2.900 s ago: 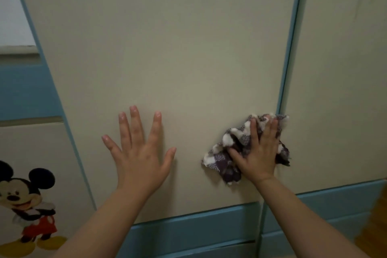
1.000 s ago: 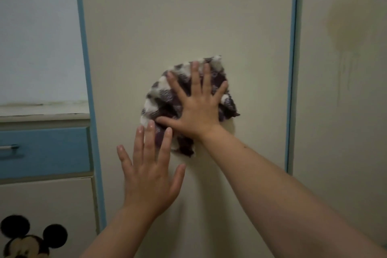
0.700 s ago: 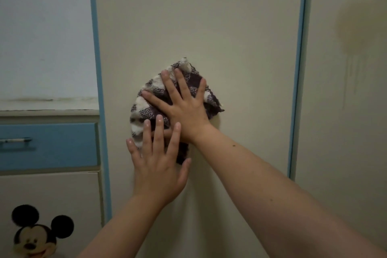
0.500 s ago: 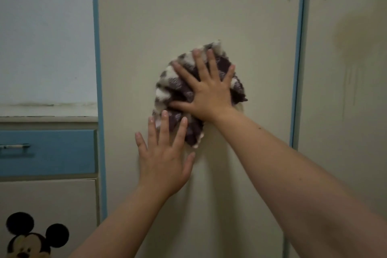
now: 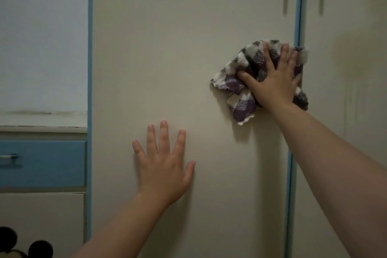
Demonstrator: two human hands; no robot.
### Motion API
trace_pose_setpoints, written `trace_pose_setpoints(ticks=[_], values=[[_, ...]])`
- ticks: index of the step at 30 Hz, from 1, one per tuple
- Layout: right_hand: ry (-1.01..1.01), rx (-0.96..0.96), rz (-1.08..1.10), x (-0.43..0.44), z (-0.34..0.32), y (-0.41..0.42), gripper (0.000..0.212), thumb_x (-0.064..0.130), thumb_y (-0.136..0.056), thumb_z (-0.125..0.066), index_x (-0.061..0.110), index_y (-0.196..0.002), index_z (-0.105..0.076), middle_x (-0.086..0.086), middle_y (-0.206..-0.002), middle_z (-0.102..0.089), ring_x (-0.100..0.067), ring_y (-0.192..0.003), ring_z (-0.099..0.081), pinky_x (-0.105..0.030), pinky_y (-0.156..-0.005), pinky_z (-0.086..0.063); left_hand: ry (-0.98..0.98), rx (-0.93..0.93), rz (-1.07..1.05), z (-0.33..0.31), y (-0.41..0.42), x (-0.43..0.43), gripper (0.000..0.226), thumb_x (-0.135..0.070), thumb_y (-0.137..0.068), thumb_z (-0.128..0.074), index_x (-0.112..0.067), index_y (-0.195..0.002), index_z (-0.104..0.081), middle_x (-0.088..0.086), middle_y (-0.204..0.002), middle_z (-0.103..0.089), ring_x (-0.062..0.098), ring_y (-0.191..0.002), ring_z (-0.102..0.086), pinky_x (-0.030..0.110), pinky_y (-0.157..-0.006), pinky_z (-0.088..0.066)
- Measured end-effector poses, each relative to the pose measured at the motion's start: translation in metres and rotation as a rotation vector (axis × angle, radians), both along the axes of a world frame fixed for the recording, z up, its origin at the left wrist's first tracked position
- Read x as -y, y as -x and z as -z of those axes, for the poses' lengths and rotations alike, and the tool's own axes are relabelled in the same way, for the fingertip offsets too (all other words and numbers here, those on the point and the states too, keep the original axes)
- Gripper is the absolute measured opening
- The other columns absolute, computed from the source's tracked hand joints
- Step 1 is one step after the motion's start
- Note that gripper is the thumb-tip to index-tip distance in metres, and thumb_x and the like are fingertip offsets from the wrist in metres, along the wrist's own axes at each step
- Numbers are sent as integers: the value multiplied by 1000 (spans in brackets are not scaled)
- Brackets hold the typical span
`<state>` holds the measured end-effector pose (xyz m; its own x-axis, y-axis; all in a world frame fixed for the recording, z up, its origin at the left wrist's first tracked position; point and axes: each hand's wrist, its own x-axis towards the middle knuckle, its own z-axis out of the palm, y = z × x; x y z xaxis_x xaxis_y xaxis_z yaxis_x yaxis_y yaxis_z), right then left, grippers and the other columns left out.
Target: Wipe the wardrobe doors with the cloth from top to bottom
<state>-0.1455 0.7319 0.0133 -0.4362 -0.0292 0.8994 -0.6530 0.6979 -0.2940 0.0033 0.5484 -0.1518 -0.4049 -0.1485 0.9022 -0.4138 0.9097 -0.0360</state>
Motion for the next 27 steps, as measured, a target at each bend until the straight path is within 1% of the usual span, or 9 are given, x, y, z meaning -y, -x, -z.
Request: trace_pose_setpoints(ticks=[4, 6, 8, 11, 14, 17, 20, 24, 27], values=[[12, 70, -4, 9, -4, -9, 87, 79, -76, -36, 45, -145, 5, -5, -156, 19, -28, -142, 20, -66, -107, 2, 17, -45, -22, -4, 2, -1, 66, -52, -74, -38, -15, -128, -45, 26, -133, -46, 45, -121, -37, 71, -90, -28], [1, 80, 17, 18, -6, -16, 91, 83, -72, -33, 45, -144, 8, -8, -155, 21, -31, -141, 21, -69, -104, 3, 13, -77, -29, -10, 0, 0, 66, -51, -74, -38, -12, -126, -50, 23, -126, -52, 43, -113, -45, 70, -89, -29], [-37, 57, 28, 29, -9, -24, 96, 87, -68, -32, 45, -144, 10, -10, -155, 22, -33, -140, 22, -71, -102, 5, 2, -122, -24, -17, -2, 1, 65, -50, -74, -39, -12, -125, -49, 21, -121, -52, 38, -107, -46, 69, -89, -29], [-139, -38, 25, 55, -13, -41, 100, 88, -66, -33, 44, -144, 10, -11, -154, 22, -35, -139, 23, -73, -100, 5, 6, -177, -10, -25, -4, 3, 63, -49, -74, -41, -10, -123, -48, 23, -124, -50, 36, -104, -46, 67, -89, -30], [-285, -175, 4, 91, -8, -64, 98, 88, -66, -34, 45, -144, 8, -11, -155, 20, -36, -139, 23, -74, -98, 6, 53, -210, -6, -30, -6, 6, 62, -49, -75, -41, -11, -124, -45, 24, -131, -44, 35, -110, -41, 67, -90, -30], [-460, -320, -5, 119, -2, -82, 94, 86, -69, -32, 46, -144, 8, -10, -155, 20, -35, -140, 23, -74, -99, 7, 65, -245, -4, -34, -10, 6, 62, -50, -76, -42, -12, -126, -43, 19, -136, -34, 37, -117, -37, 66, -93, -27], [-547, -407, -14, 126, -3, -84, 88, 83, -73, -32, 46, -144, 5, -8, -156, 17, -32, -141, 20, -72, -101, 7, 74, -267, -11, -39, -12, 7, 62, -49, -76, -43, -13, -127, -43, 17, -138, -30, 37, -122, -32, 67, -96, -23], [-516, -416, -38, 123, -8, -81, 82, 80, -76, -31, 46, -145, -1, -1, -158, 10, -25, -143, 15, -69, -104, 8, 64, -246, -10, -55, -10, 7, 61, -49, -76, -42, -14, -127, -43, 18, -142, -29, 38, -126, -28, 67, -99, -18], [-343, -299, -40, 121, -29, -79, 83, 79, -78, -30, 44, -145, 3, 2, -157, 14, -25, -143, 18, -68, -102, 13, 50, -224, 22, -74, -6, 5, 63, -50, -76, -42, -15, -129, -40, 15, -145, -24, 36, -130, -25, 67, -101, -16]])
